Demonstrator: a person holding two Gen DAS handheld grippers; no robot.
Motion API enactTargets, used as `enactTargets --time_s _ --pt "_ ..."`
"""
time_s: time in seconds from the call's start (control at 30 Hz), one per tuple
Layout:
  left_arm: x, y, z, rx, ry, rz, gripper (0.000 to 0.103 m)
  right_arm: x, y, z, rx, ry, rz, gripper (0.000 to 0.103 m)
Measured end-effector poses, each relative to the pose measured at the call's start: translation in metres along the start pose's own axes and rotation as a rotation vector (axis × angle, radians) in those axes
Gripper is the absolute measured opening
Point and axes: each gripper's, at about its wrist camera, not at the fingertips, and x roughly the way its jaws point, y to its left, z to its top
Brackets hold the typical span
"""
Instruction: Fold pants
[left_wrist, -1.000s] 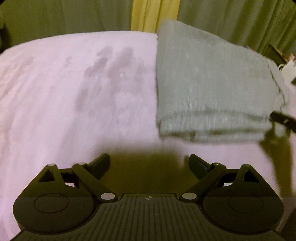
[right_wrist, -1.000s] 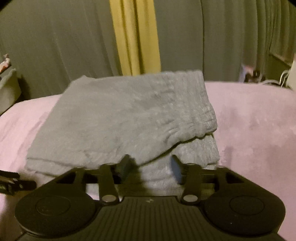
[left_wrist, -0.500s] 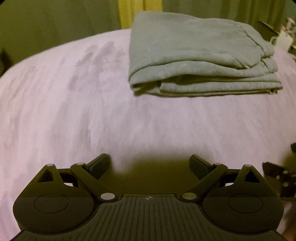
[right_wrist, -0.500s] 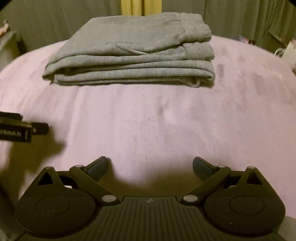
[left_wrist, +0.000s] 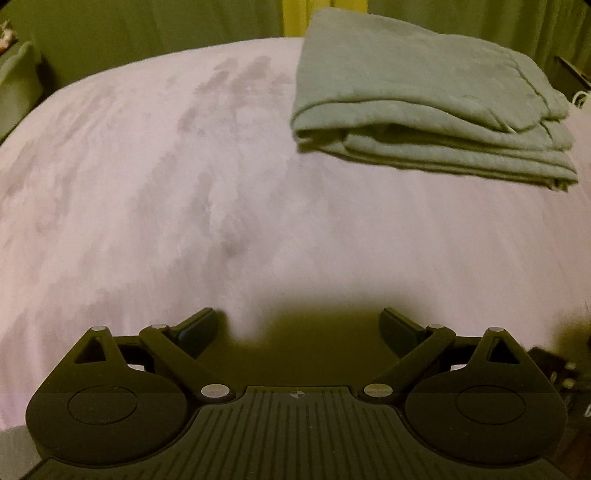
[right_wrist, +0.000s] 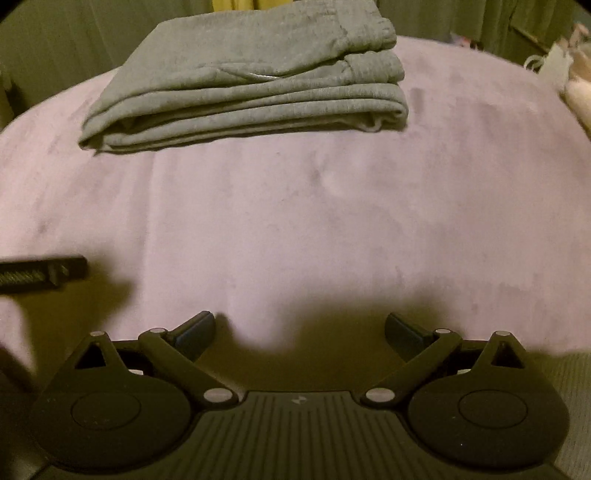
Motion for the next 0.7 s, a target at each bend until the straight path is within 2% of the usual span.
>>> enactTargets --time_s 0.17,0.4,0.47,0.63,0.7 --pt "-0.010 -0.004 -0.004 0.024 -0.038 0.002 0.100 -0.023 -0.003 0.009 0.072 -0.064 0.032 0.099" --pt "-0.012 -0.006 -0.003 0.025 -0.042 0.002 0.100 -0.026 -0.002 0.021 0.061 -0.060 0.004 0.099" --pt "-0.015 -0.006 -0.003 0.026 -0.059 0.005 0.100 -0.018 0.000 0.021 0.034 -0.036 -0.012 0.099" --pt "-0.018 -0.005 -0.001 0.027 -0.108 0.001 0.100 0.012 0.006 0.029 -0.030 0.095 -0.048 0.099" --pt "-0.017 -0.006 -0.001 0.029 -0.103 -0.006 0.100 0.018 0.008 0.029 -0.042 0.101 -0.044 0.099"
